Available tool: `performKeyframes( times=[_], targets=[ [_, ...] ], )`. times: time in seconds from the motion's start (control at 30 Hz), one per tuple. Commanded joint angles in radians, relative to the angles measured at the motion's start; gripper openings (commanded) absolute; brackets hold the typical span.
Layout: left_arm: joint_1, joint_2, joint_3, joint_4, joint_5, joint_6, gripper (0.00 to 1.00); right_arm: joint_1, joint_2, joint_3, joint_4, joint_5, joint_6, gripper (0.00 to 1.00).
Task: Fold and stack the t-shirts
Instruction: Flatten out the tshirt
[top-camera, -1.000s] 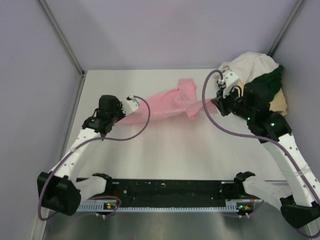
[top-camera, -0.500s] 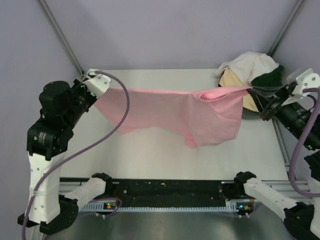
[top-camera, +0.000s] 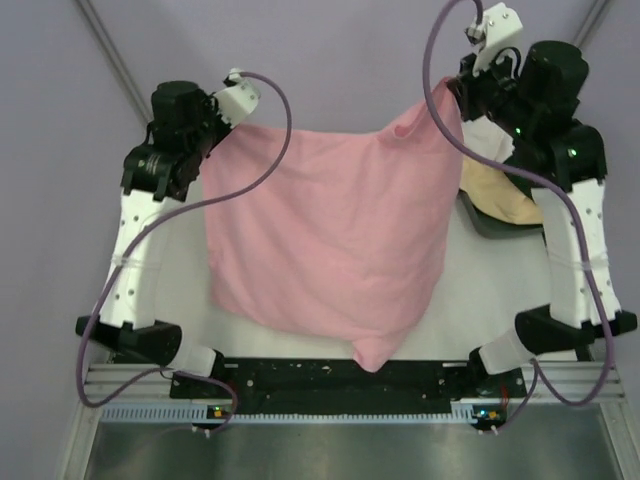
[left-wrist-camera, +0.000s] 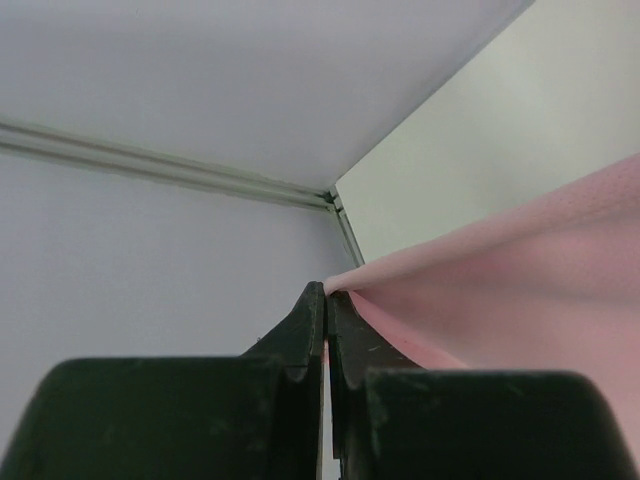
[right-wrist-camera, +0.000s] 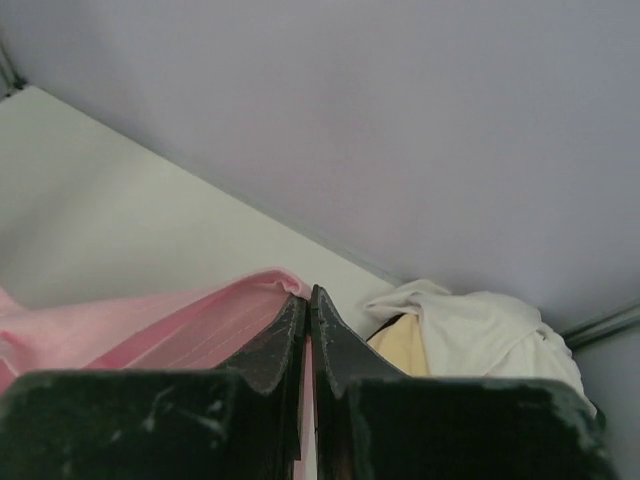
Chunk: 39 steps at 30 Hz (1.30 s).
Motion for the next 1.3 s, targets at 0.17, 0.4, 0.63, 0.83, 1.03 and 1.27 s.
performKeyframes(
  times=[0.17, 0.4, 0.63, 0.83, 1.03, 1.27],
  targets=[
    [0.050, 0.315, 0.252, 0.493, -0.117, 0.111, 0.00, -0.159, 0.435, 0.458, 0.262, -0.056, 0.018, 0.00],
    [0.085, 0.475, 0.434, 0.694, -0.166, 0.218, 0.00, -0.254, 0.436, 0.432, 0.559, -0.034, 0.142, 0.00],
    [0.092, 0.400, 0.346, 0.687, -0.143, 0.242, 0.00, -0.271, 0.315, 0.310, 0.546, -0.082, 0.068, 0.00],
    [0.092, 0.299, 0.266, 0.638, -0.127, 0.257, 0.00, -0.269, 0.216, 0.230, 0.483, -0.086, 0.008, 0.00],
    [0.093, 0.159, 0.050, 0.589, -0.080, 0.246, 0.00, -0.268, 0.051, 0.013, 0.405, -0.242, -0.022, 0.00],
    [0.107, -0.052, -0.337, 0.200, 0.032, 0.137, 0.00, -0.153, -0.429, -0.852, 0.337, -0.542, -0.048, 0.00]
  ],
)
